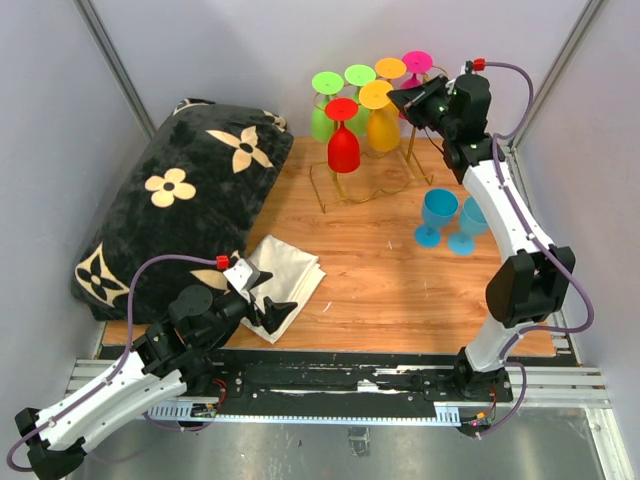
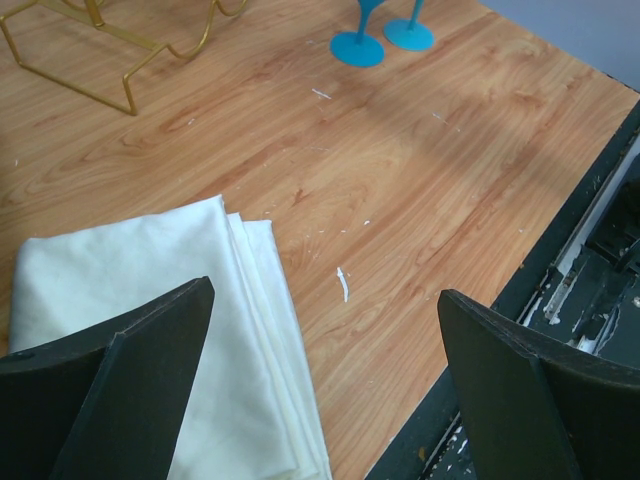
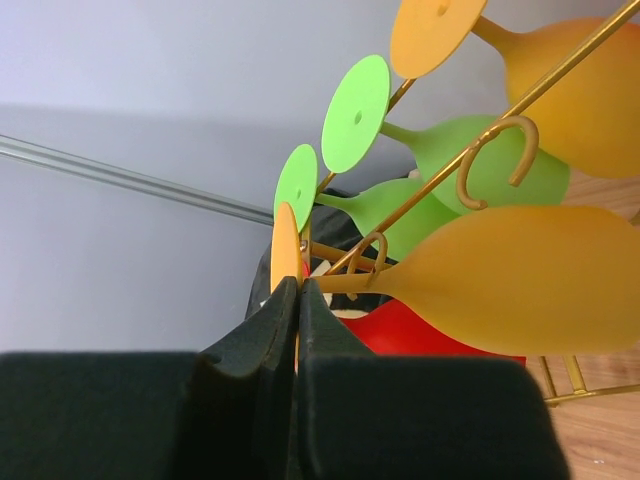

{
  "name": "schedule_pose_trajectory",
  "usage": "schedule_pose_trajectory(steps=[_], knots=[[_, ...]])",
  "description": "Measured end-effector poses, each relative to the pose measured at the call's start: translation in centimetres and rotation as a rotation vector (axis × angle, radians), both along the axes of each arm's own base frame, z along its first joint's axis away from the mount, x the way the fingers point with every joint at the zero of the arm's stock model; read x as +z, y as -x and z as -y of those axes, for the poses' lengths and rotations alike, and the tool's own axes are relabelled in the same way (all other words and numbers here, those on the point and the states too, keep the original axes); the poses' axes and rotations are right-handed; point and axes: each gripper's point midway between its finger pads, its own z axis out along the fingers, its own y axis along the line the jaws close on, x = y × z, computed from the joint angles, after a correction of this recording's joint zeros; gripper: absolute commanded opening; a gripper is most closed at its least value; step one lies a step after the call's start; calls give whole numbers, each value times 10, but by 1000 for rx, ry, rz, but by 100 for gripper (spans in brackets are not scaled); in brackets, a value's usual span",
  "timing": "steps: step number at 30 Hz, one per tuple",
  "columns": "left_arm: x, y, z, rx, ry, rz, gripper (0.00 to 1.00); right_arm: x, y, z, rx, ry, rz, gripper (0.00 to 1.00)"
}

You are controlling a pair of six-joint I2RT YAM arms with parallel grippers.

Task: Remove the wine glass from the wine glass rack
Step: Pick up the wine glass from the wine rack, then place the wine glass at the center of the board.

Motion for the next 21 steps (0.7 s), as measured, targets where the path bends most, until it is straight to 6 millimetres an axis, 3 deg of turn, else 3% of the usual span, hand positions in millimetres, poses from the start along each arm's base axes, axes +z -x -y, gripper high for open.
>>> schedule_pose_trajectory(steps=[8, 21], knots=[[0, 0, 0, 0, 0, 0, 100, 10, 12, 5, -12, 25, 27, 1], [0, -4, -4, 34, 3, -3, 100, 5, 16, 5, 1, 60, 27, 1]])
